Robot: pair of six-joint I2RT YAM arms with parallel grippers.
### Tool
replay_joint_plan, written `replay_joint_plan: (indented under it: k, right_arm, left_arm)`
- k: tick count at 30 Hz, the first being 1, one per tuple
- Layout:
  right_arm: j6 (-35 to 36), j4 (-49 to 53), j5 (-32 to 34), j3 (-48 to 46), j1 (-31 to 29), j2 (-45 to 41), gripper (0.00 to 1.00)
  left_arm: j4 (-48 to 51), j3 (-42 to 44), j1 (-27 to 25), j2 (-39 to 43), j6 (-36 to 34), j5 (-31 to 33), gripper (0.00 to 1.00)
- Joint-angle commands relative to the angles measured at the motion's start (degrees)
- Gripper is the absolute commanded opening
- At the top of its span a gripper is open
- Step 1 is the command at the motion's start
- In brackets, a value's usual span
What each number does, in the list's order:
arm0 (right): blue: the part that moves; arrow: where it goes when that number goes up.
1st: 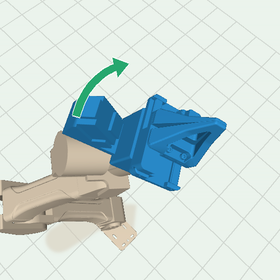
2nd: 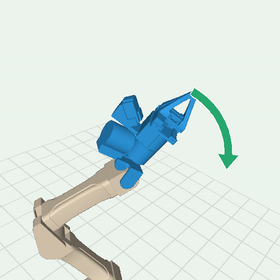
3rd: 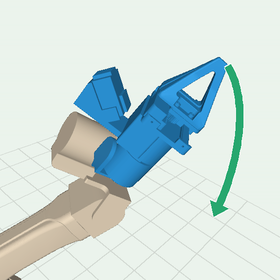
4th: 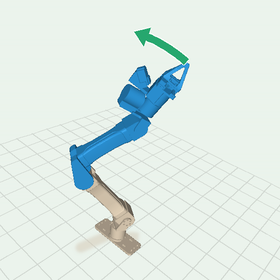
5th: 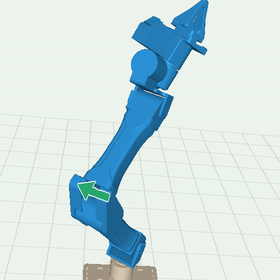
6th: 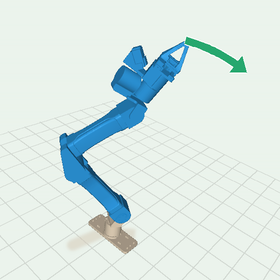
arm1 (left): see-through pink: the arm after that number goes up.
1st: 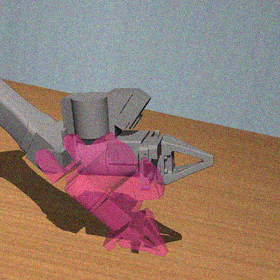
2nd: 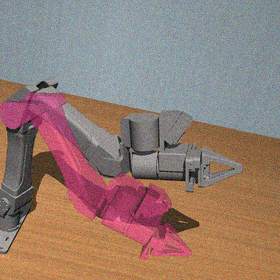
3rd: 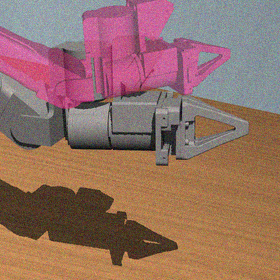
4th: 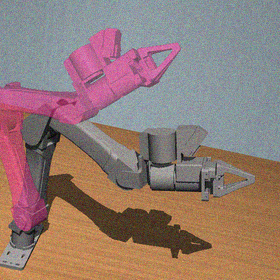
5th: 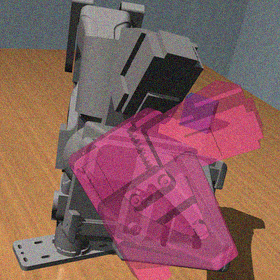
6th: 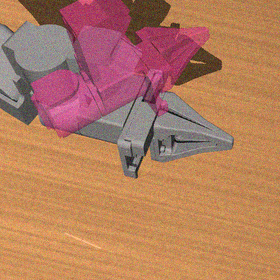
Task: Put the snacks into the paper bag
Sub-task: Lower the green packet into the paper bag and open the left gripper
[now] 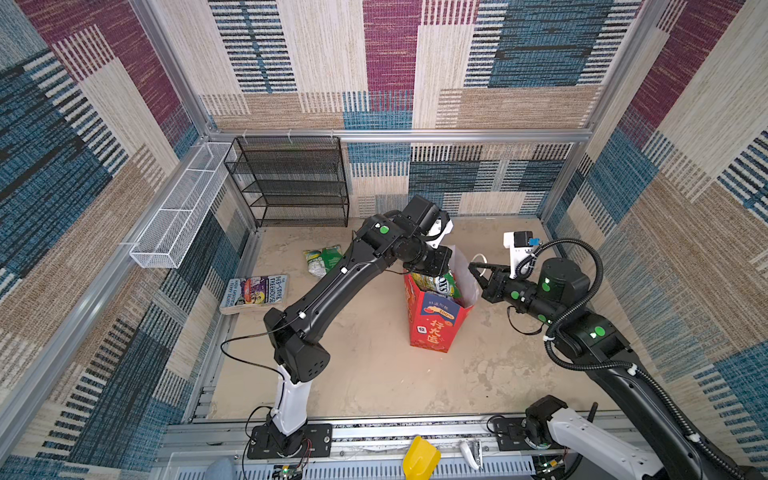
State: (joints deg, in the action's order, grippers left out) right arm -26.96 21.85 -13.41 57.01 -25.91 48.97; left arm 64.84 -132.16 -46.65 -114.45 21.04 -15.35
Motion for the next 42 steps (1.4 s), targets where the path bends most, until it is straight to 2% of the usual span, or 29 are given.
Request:
replay_joint_plan:
  k: [1,6,21,24,28,33,38,42]
  right_arm:
    - [-0.5,-1.9,-1.0,0.1,-0.1,0.1,0.01]
    - [-0.6,-1.9,-1.5,0.0,-0.1,0.1,0.02]
    - [-0.6,-1.9,-1.7,0.4,-0.1,0.2,0.02]
    - [-0.6,-1.5,-1.3,0.4,-0.1,-0.3,0.01]
    - [-0.6,-1.3,-0.9,0.2,-0.1,-0.9,0.01]
    - [-1.0,-1.9,-1.1,-0.5,-0.1,-1.0,0.01]
    - [-1.2,-2.2,-1.8,-0.1,-0.1,-0.8,0.02]
    - [-1.2,-1.7,-1.9,0.3,-0.1,-0.8,0.02]
  left_arm:
    - [3.0,-2.2,-0.5,-2.3,-1.0,4.2,0.00]
    - [4.6,-5.2,-1.2,-5.8,-1.0,5.8,0.00]
    - [5.0,-4.3,-2.6,-9.7,1.2,5.4,0.00]
    - [4.7,-4.8,-2.8,-7.6,2.1,4.4,0.13]
    - [4.3,-5.2,-3.7,-3.0,2.5,3.8,0.24]
    - [4.3,-4.8,-4.4,1.2,2.8,3.9,0.27]
    - [4.4,-3.4,-4.3,3.3,1.6,11.7,0.29]
    - [4.5,-3.7,-3.7,1.7,1.3,14.6,0.30]
